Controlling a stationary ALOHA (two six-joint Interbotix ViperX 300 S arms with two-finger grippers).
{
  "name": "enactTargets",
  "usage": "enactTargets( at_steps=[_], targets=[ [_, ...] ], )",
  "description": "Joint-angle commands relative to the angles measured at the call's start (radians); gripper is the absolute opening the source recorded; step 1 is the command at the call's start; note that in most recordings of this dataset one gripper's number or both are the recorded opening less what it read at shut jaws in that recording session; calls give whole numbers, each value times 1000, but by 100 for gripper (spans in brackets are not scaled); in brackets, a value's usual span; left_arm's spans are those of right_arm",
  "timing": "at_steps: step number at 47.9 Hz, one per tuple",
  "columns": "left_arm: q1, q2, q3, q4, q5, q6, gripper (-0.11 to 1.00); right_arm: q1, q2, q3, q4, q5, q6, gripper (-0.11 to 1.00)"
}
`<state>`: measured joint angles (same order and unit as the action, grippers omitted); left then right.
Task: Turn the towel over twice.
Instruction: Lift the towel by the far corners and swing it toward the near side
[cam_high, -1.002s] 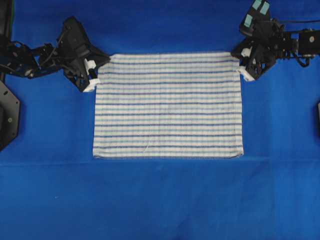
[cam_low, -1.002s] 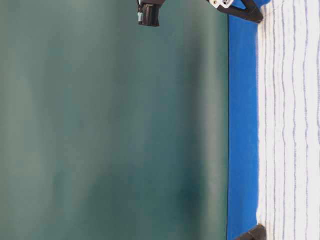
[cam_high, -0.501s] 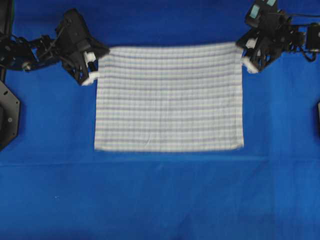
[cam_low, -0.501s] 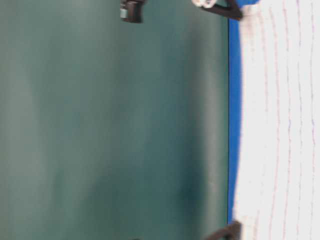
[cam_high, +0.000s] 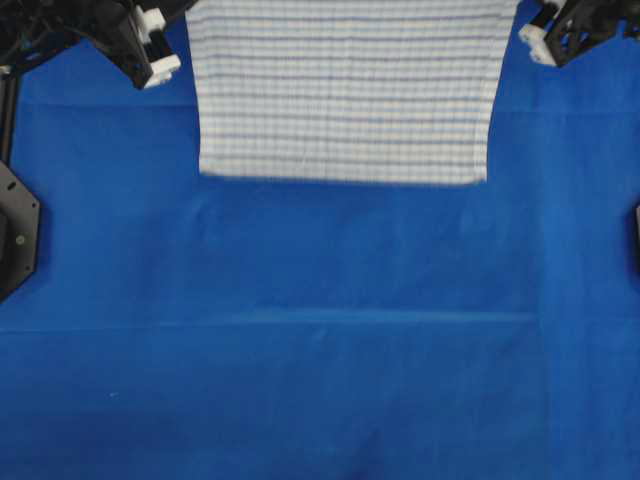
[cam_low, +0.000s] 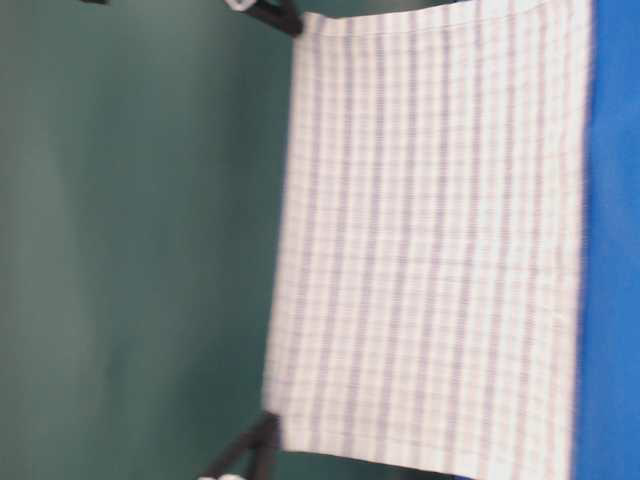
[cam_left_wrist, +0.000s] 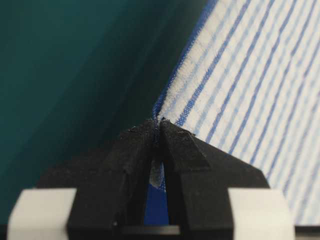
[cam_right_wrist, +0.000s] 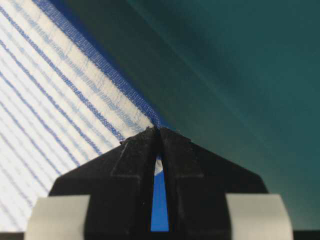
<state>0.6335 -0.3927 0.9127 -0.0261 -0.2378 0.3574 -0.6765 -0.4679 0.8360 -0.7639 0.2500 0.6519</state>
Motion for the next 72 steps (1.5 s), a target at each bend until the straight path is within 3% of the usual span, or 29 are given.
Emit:
enactTargets(
  at_steps=[1, 17, 36, 42, 48, 53, 59, 66, 72],
  targets=[
    [8, -48, -43, -2, 3, 2, 4, -8, -54, -49, -11, 25, 0, 5],
    [-28, -152, -87, -3, 80, 26, 4, 55, -143, -133, -15, 124, -61, 5],
    [-35, -152, -83, -3, 95, 34, 4, 104, -140, -144, -11, 178, -63, 5],
    [-54, -146, -72, -3, 141, 31, 4, 158, -140, -132, 11, 253, -48, 5],
    [-101, -129, -26, -3, 175, 23, 4, 250, -140, -92, 81, 336, -26, 5],
    [-158, -100, 29, -3, 178, 3, 4, 341, -138, -34, 158, 368, 20, 5],
    [-242, -41, 91, -3, 176, -34, 4, 431, -118, 46, 207, 351, 104, 5],
    [-377, 46, 141, -3, 175, -66, 4, 529, -63, 123, 212, 307, 249, 5],
    [-459, 120, 158, -3, 167, -183, 4, 620, 8, 176, 212, 255, 387, 5]
  ],
)
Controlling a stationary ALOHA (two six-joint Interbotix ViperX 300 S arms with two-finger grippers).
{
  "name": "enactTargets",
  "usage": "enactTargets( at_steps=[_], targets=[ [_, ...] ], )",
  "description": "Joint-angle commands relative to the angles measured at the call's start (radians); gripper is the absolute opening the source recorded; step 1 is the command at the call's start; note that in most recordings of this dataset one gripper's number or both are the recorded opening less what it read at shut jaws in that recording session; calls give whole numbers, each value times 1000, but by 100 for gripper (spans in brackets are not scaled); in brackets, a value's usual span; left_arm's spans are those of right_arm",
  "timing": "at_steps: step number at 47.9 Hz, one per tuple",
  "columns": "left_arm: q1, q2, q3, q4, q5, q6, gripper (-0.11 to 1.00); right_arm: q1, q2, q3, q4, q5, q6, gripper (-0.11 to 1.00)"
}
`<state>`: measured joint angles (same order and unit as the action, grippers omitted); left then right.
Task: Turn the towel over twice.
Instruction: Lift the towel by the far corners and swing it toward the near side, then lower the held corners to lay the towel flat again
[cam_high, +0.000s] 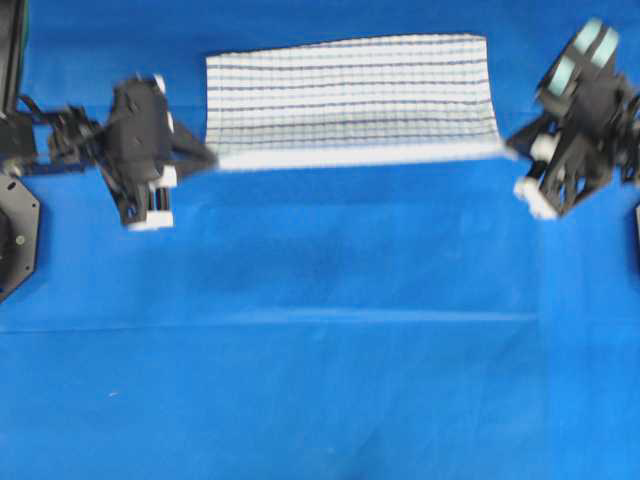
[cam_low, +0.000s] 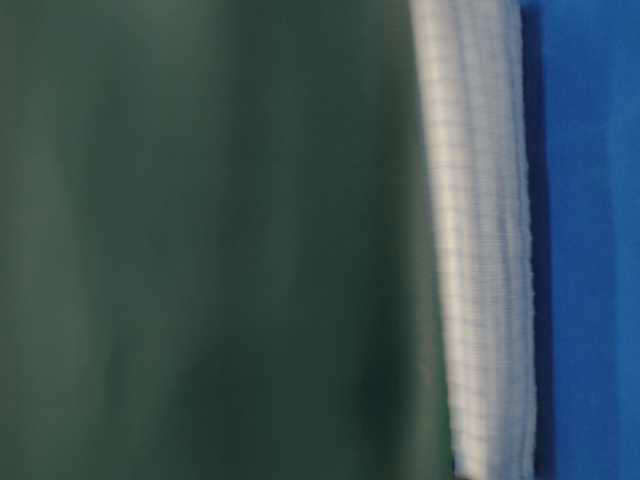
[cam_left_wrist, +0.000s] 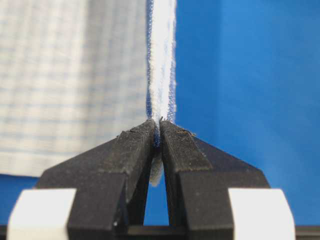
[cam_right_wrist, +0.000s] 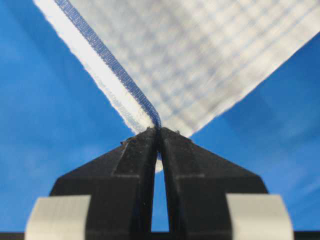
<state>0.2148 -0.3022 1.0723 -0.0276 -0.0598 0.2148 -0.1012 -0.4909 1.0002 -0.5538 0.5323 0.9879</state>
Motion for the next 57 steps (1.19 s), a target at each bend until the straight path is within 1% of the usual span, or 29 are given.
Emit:
enactTargets(
  at_steps=[1, 7, 12, 13, 18, 23, 32, 41, 57],
  targets=[
    [-51, 41, 0, -2, -12, -54, 4, 60, 44, 18, 2, -38, 72, 5],
    [-133, 114, 18, -6, -35, -74, 4, 155, 127, 38, 2, -103, 189, 5],
    [-209, 172, 25, -8, -84, -115, 4, 241, 206, 34, -2, -123, 285, 5],
    [-221, 181, 26, -8, -91, -126, 4, 265, 227, 26, -3, -123, 313, 5],
    [-270, 216, 29, -8, -117, -179, 4, 336, 284, 3, -17, -120, 383, 5],
    [-316, 241, 31, -8, -124, -225, 4, 391, 319, -25, -32, -97, 436, 5],
    [-394, 249, 28, -8, -124, -273, 4, 454, 351, -60, -32, -72, 476, 5],
    [-436, 250, 28, -8, -124, -314, 4, 503, 380, -94, -32, -67, 495, 5],
    [-451, 258, 12, -8, -126, -318, 4, 518, 390, -107, -32, -67, 495, 5]
  ],
)
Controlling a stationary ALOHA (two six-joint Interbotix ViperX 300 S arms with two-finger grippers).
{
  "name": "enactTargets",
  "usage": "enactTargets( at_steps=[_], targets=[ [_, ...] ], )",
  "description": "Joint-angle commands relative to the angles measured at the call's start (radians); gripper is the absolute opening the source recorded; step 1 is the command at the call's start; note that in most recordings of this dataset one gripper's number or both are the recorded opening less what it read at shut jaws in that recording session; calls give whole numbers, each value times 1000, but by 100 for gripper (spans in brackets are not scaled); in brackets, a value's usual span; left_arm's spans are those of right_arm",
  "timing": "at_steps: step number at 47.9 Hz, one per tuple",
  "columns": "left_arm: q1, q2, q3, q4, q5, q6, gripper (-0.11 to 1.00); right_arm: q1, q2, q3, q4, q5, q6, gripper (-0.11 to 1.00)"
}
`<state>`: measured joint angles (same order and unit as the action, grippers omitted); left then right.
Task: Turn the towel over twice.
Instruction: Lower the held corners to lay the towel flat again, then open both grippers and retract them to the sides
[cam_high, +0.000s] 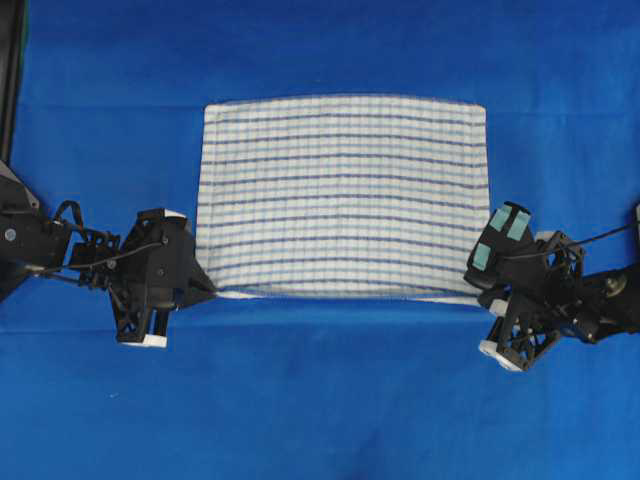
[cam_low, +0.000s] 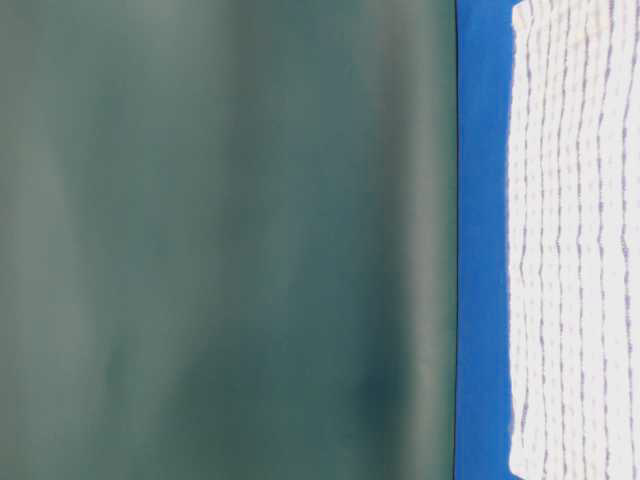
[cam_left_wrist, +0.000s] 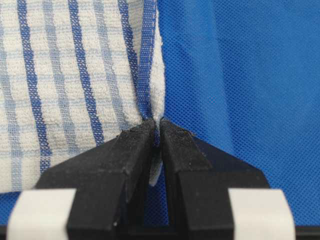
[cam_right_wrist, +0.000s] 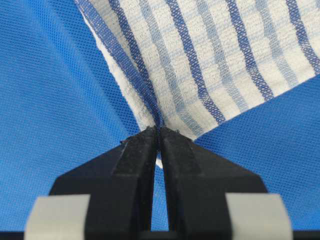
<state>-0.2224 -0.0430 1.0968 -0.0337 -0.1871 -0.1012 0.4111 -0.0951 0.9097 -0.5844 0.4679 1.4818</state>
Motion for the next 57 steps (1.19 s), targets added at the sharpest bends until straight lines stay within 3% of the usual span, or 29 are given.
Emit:
enactTargets(
  at_steps=[1, 12, 15, 19, 25, 30, 37, 47, 57],
  targets=[
    [-12, -2, -12, -2, 2, -2, 4, 5, -6, -17, -2, -2, 2, 5],
    [-14, -8, -23, -2, 11, -2, 7, 6, -11, -17, -3, -3, -8, 6],
    [-12, -15, -29, -2, 18, -2, 15, 6, -15, -18, -3, -3, -8, 6],
    [-14, -43, -44, -2, 49, 0, 35, 5, -31, -26, -3, -2, -8, 7],
    [-12, -109, -74, 0, 138, 3, 57, 6, -69, -41, -6, 23, -17, 42],
    [-12, -173, -95, 2, 218, 11, 60, 12, -115, -55, -29, 83, -35, 66],
    [-12, -287, -117, 5, 288, 18, 60, 12, -202, -66, -51, 150, -91, 58],
    [26, -446, -114, 5, 293, 26, 60, 12, -364, -72, -137, 210, -198, 60],
    [94, -586, -84, 8, 290, 66, 60, 9, -534, -38, -313, 221, -252, 60]
  ],
)
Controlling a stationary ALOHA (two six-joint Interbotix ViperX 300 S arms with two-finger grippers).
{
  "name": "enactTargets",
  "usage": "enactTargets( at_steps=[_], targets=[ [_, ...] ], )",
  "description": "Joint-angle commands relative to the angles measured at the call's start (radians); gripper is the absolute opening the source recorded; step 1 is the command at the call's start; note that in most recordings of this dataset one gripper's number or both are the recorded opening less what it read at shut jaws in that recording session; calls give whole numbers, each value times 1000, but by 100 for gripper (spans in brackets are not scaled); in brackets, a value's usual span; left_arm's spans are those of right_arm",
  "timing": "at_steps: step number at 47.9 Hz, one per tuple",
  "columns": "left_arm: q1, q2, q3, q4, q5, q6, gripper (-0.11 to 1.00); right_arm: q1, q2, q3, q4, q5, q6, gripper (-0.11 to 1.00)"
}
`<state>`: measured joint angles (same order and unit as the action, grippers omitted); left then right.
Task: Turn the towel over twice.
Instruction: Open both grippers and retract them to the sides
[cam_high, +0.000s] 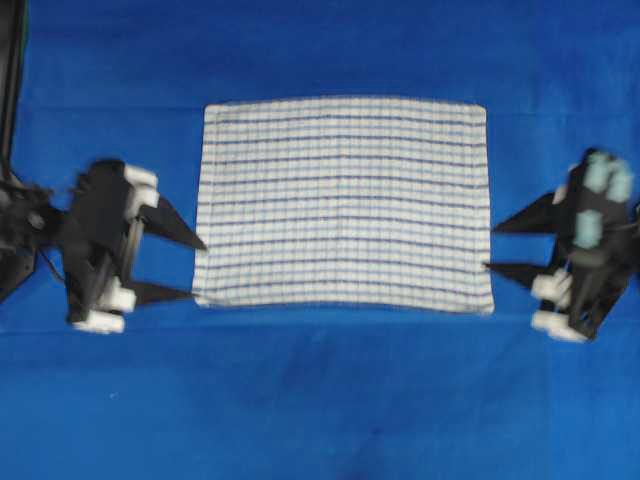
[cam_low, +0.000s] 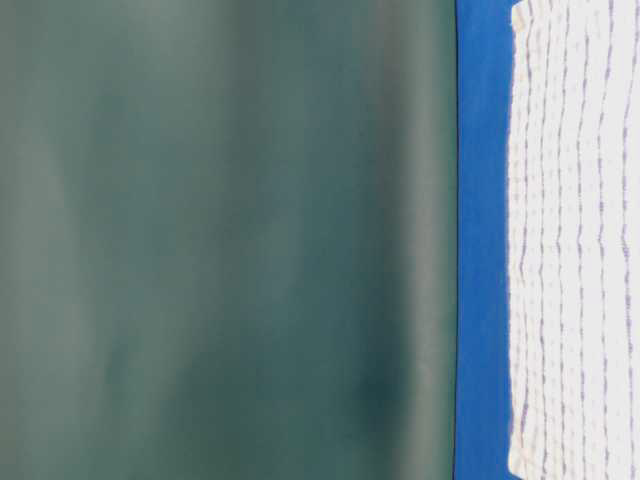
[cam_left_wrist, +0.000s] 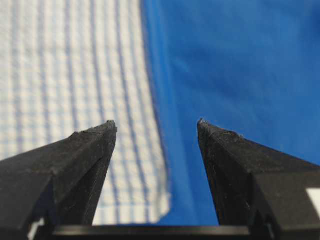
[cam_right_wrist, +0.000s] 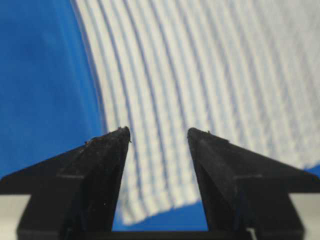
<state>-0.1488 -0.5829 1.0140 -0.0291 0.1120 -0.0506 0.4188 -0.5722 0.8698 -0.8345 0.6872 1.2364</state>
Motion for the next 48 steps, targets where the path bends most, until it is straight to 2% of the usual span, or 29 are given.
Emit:
enactTargets(
  at_steps=[1, 10, 16, 29, 48],
  targets=[
    [28, -64, 5, 3, -12, 31, 60, 2, -74, 6, -81, 2, -8, 59],
    [75, -195, 40, 3, -54, 109, 60, -2, -245, 44, -247, 2, -9, 59],
    [106, -285, 64, 3, -64, 149, 60, -8, -336, 81, -308, 2, -9, 59],
    [158, -391, 132, 3, -107, 160, 60, -26, -436, 163, -324, 2, 6, 59],
    [161, -405, 149, 3, -130, 158, 60, -28, -434, 160, -324, 3, 9, 59]
  ],
)
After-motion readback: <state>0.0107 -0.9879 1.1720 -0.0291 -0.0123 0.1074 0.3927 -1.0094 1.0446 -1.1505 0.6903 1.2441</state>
